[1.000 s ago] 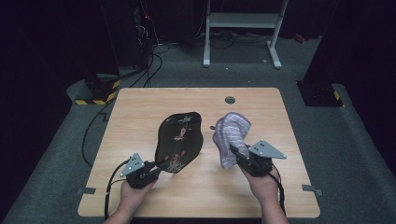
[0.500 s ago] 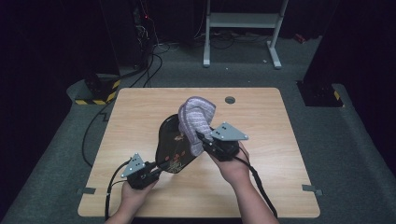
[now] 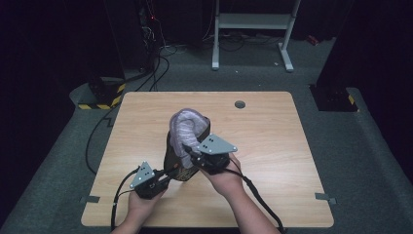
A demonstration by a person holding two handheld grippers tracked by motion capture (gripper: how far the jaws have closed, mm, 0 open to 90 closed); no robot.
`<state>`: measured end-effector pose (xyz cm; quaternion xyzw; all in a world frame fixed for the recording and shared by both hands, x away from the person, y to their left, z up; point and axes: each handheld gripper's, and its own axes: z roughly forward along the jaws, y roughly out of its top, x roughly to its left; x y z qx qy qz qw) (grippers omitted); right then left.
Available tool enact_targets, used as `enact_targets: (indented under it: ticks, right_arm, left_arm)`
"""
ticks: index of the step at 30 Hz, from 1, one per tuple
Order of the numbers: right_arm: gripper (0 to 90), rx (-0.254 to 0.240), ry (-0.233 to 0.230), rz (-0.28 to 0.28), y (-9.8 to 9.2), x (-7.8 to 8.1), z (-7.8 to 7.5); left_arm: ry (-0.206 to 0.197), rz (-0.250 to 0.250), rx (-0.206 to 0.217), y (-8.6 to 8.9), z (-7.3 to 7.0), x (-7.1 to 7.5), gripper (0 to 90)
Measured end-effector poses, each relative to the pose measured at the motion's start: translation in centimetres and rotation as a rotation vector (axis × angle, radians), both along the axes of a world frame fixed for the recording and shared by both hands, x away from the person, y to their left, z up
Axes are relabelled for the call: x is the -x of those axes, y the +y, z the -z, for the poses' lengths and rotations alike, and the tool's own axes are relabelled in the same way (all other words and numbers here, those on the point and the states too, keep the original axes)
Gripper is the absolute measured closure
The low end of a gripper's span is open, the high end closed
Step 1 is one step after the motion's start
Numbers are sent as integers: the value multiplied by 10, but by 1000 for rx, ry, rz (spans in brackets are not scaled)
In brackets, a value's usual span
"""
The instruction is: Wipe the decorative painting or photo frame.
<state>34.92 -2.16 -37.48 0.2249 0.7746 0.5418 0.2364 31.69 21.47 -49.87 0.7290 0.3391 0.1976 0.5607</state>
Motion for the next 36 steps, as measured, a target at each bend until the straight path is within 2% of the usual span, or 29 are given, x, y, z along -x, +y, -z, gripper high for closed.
enact_targets:
  ticks: [4, 9, 14, 22, 25, 30, 36]
  right_arm:
    - [670, 2, -20, -38, 12, 10, -2]
    - [670, -2, -13, -11, 4, 2, 0]
    - [670, -2, 0, 60, -15, -16, 2]
    - [672, 11, 43, 205, -50, -53, 9]
    - [671, 12, 56, 237, -58, -61, 11]
    - [671, 11, 50, 215, -50, -57, 14]
    - [671, -6, 9, 141, -34, -36, 9]
  left_arm:
    - [0, 1, 0, 1, 0, 0, 775]
    - [0, 5, 6, 1, 1, 0, 776]
    - [2, 8, 10, 1, 1, 0, 776]
    - [3, 12, 14, 1, 1, -1, 777]
    - [4, 12, 18, 1, 1, -1, 778]
    - [2, 9, 10, 0, 1, 0, 776]
    - [-2, 10, 8, 0, 1, 0, 776]
